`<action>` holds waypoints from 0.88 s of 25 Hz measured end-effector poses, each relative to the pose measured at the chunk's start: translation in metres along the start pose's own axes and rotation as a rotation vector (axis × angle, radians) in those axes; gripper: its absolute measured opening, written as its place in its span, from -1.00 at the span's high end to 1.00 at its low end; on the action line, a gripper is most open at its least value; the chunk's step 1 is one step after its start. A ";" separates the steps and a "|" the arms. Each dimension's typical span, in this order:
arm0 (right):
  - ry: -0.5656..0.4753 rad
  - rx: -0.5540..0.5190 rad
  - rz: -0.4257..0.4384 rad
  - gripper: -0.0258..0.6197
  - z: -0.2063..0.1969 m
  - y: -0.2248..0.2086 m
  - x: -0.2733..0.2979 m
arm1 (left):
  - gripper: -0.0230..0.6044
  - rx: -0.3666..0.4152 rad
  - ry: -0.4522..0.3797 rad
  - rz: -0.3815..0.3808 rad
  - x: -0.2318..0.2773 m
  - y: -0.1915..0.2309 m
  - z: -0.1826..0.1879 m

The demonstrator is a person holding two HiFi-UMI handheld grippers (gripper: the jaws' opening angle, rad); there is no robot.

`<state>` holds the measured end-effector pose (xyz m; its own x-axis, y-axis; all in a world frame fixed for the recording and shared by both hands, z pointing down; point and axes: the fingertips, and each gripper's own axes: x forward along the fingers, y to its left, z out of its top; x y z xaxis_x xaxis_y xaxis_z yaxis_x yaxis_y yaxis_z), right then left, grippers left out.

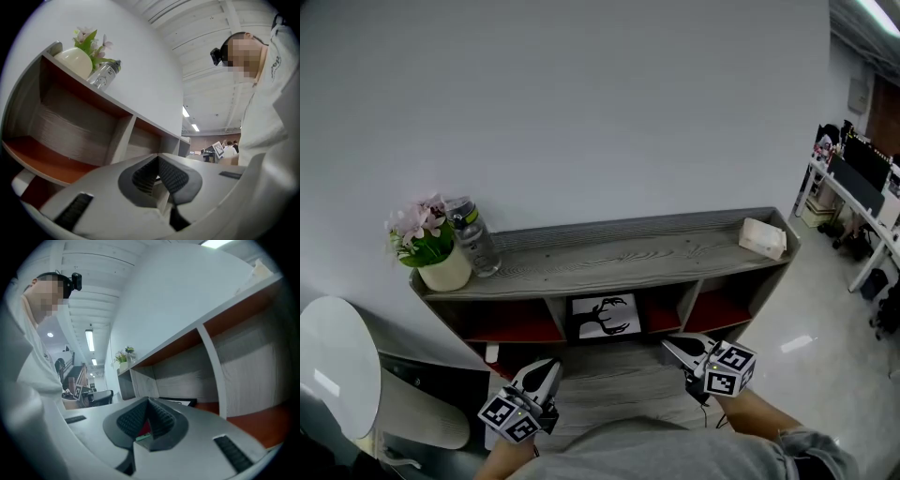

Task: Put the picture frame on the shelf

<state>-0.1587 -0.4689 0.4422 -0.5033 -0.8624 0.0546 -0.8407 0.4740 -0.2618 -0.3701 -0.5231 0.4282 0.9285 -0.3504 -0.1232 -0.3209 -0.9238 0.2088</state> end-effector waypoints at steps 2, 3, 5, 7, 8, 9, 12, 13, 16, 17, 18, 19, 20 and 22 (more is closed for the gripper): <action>0.001 -0.016 -0.001 0.87 0.003 -0.008 -0.009 | 0.90 -0.005 0.006 0.000 0.009 -0.011 -0.004; 0.002 -0.025 0.004 0.88 0.004 -0.012 -0.013 | 0.90 0.004 0.011 0.002 0.013 -0.017 -0.005; 0.010 -0.031 0.017 0.88 0.005 -0.019 -0.018 | 0.90 0.019 0.010 0.025 0.017 -0.023 -0.005; 0.022 -0.033 0.032 0.88 0.004 -0.024 -0.021 | 0.90 0.025 0.002 0.059 0.019 -0.026 -0.005; 0.028 -0.035 0.039 0.88 0.002 -0.026 -0.023 | 0.90 0.031 0.002 0.074 0.020 -0.028 -0.005; 0.033 -0.039 0.047 0.88 0.001 -0.027 -0.024 | 0.90 0.039 0.002 0.087 0.021 -0.030 -0.006; 0.036 -0.053 0.062 0.88 0.001 -0.033 -0.029 | 0.90 0.058 -0.010 0.109 0.026 -0.033 -0.006; 0.031 -0.055 0.062 0.88 0.001 -0.035 -0.028 | 0.90 0.060 -0.015 0.110 0.027 -0.033 -0.006; 0.014 -0.043 0.051 0.88 0.000 -0.034 -0.024 | 0.90 0.059 0.004 0.099 0.021 -0.029 -0.007; 0.010 -0.039 0.045 0.88 -0.001 -0.031 -0.023 | 0.90 0.059 0.016 0.094 0.018 -0.027 -0.008; 0.007 -0.038 0.039 0.88 -0.002 -0.029 -0.022 | 0.90 0.059 0.024 0.087 0.016 -0.025 -0.008; 0.005 -0.040 0.034 0.88 -0.001 -0.027 -0.022 | 0.90 0.057 0.026 0.078 0.016 -0.023 -0.007; 0.003 -0.043 0.028 0.88 -0.001 -0.027 -0.022 | 0.90 0.053 0.024 0.069 0.016 -0.022 -0.006; 0.003 -0.043 0.017 0.88 0.000 -0.027 -0.020 | 0.90 0.045 0.015 0.053 0.020 -0.020 -0.003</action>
<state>-0.1260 -0.4642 0.4478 -0.5184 -0.8535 0.0535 -0.8397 0.4961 -0.2209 -0.3451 -0.5113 0.4250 0.9125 -0.3972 -0.0981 -0.3777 -0.9100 0.1708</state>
